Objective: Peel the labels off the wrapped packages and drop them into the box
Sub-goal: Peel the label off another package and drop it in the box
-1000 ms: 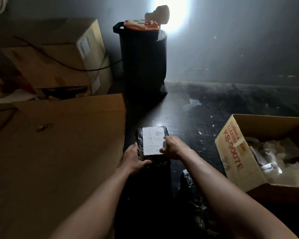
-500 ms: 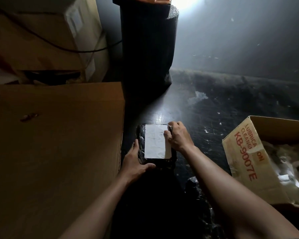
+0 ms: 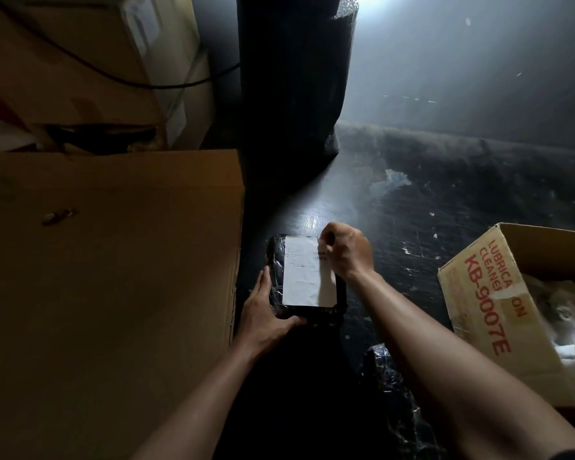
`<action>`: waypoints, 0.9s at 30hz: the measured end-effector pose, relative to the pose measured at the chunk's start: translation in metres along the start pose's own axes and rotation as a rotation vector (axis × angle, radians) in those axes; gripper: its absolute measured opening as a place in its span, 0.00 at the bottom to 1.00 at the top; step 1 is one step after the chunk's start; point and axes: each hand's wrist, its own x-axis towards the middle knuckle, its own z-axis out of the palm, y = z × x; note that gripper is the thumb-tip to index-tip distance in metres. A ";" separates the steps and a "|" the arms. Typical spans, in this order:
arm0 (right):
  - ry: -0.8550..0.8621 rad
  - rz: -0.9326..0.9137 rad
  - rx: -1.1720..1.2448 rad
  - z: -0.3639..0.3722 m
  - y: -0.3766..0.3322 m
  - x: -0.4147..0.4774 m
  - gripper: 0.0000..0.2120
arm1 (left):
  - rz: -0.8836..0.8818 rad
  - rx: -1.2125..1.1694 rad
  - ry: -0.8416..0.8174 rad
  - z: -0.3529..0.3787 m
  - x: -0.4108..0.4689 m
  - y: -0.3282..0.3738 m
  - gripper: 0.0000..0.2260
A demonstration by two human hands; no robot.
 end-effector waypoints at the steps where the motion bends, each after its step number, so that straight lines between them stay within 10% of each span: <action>1: 0.028 -0.042 -0.001 0.001 -0.001 -0.004 0.01 | -0.005 -0.005 0.006 -0.001 -0.001 0.000 0.59; 11: -0.007 -0.044 0.067 -0.002 -0.008 -0.012 0.18 | -0.010 0.015 0.009 -0.003 -0.003 0.002 0.61; 27: 0.067 -0.087 0.086 0.005 -0.015 -0.030 0.08 | -0.016 0.012 0.051 -0.002 0.000 -0.001 0.57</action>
